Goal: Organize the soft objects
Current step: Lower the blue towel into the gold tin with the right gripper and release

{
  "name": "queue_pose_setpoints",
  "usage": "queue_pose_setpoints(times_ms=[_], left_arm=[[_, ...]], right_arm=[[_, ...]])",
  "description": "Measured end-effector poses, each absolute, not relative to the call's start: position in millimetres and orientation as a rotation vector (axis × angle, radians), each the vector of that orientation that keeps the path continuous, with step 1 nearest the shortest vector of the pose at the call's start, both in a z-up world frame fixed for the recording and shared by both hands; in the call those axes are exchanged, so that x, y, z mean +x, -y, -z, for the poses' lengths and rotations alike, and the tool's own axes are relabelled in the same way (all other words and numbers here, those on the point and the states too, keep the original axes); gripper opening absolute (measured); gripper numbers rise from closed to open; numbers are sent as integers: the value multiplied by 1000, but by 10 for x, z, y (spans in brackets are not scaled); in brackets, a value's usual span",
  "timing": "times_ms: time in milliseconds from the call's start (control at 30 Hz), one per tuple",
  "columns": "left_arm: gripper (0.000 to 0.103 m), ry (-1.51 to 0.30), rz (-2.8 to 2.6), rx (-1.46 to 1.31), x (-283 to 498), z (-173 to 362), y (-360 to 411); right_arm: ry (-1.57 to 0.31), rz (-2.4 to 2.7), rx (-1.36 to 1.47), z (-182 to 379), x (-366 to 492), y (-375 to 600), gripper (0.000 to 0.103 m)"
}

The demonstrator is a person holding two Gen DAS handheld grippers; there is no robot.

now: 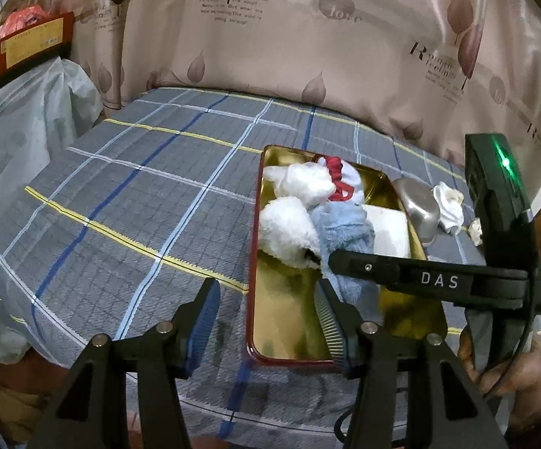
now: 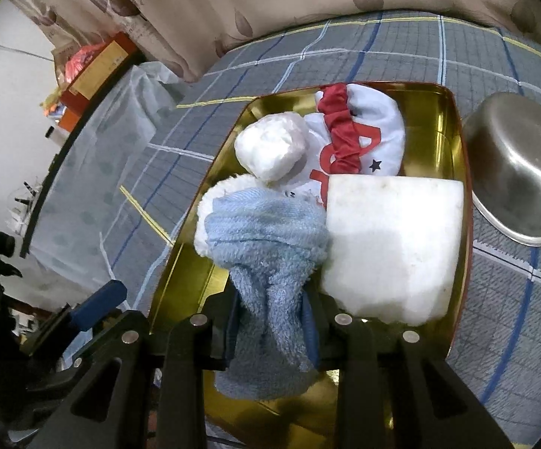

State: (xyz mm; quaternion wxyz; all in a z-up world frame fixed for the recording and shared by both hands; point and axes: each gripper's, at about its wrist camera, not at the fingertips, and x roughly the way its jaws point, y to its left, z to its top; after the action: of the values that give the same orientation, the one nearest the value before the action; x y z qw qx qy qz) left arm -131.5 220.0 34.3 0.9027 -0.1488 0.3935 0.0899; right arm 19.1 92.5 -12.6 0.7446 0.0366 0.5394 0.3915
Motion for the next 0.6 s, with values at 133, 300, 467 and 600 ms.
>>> queue_pose_setpoints(times_ms=[133,300,467,600], left_arm=[[54,-838,-201,-276,-1290,-319,-2170],[54,-858,-224,-222,-1273,-297,-2110],[54,-867,-229,-200,-1272,-291,-2083],[54,-879,-237,-185,-1264,-277,-2072]], right_arm=[[-1151,-844,54,69,169,-929,37],[-1134,-846,76,5,148,-875,40],[-1113,-850,100,-71,126,-821,46],[-1078,-849,116,-170,88,-760,46]])
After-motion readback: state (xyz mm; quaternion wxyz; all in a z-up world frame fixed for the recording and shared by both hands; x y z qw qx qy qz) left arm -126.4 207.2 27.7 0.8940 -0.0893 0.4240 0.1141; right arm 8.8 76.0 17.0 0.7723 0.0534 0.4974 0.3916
